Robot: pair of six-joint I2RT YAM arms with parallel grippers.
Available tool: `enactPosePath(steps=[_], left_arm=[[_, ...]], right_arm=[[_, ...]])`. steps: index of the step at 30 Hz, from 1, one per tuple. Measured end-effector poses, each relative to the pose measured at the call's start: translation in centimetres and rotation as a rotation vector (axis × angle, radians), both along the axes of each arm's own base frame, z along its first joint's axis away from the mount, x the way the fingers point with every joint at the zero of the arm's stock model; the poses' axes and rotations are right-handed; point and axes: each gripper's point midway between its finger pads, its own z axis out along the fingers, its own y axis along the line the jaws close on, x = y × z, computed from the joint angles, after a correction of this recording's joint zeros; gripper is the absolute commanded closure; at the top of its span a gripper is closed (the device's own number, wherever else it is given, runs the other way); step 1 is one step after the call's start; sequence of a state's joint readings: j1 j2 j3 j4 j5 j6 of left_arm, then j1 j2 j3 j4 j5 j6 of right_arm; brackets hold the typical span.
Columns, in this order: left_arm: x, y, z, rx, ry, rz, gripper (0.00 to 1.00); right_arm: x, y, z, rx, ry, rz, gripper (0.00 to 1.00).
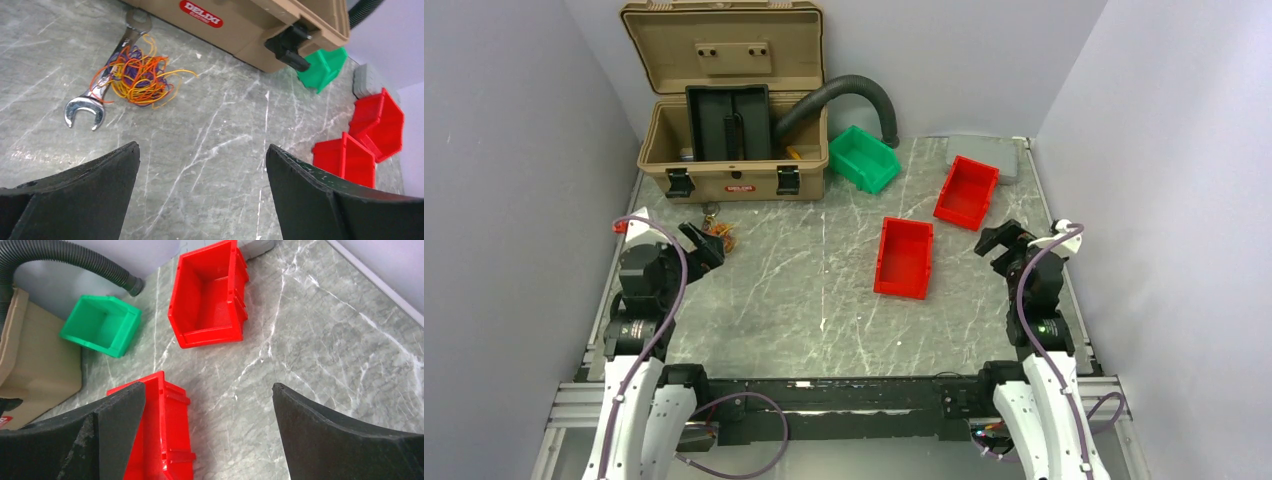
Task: Untangle the cables
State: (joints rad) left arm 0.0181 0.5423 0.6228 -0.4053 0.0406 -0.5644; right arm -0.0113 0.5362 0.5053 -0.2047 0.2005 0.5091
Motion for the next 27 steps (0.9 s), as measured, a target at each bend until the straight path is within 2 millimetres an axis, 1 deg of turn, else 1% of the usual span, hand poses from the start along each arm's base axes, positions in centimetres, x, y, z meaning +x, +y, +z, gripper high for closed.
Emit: enactPosePath(steps=[5, 7, 9, 12, 15, 18, 21, 24, 27], left_arm=[[0.7, 1.1, -1.5, -0.016, 0.061, 0.08, 0.01], [1.2, 1.7, -2.7, -0.03, 0.11, 0.127, 0.01], [1.9, 2.1, -4.0, -0.046, 0.163, 0.172, 0.01], [2.9, 2.7, -7.0, -0.069, 0.277, 0.239, 0.01], [3.8, 3.1, -9.6, -0.094, 0.375, 0.292, 0.01], [4.7, 3.2, -11.6, -0.114, 0.425, 0.318, 0.01], [5.6, 3.3, -13.7, -0.135, 0.481, 0.346, 0.01], [6.3, 3.6, -14.9, -0.142, 0.531, 0.373, 0.05], [7.5, 4.0, -15.0, -0.155, 0.542, 0.399, 0.09]], right_arm=[[0.2, 0.2, -1.0, 0.016, 0.023, 0.002, 0.0], [0.5, 0.7, -1.3, 0.031, 0.03, 0.017, 0.0], [1.0, 1.6, -1.7, 0.045, 0.048, 0.053, 0.0], [1.9, 3.0, -3.2, 0.059, 0.128, 0.112, 0.0], [3.3, 4.5, -4.1, 0.071, 0.21, 0.174, 0.0], [3.9, 6.2, -4.3, 0.07, 0.241, 0.231, 0.0], [3.7, 8.4, -4.2, 0.059, 0.243, 0.3, 0.0], [3.4, 10.4, -3.8, 0.043, 0.232, 0.369, 0.0], [3.2, 12.0, -4.0, 0.029, 0.235, 0.427, 0.0]])
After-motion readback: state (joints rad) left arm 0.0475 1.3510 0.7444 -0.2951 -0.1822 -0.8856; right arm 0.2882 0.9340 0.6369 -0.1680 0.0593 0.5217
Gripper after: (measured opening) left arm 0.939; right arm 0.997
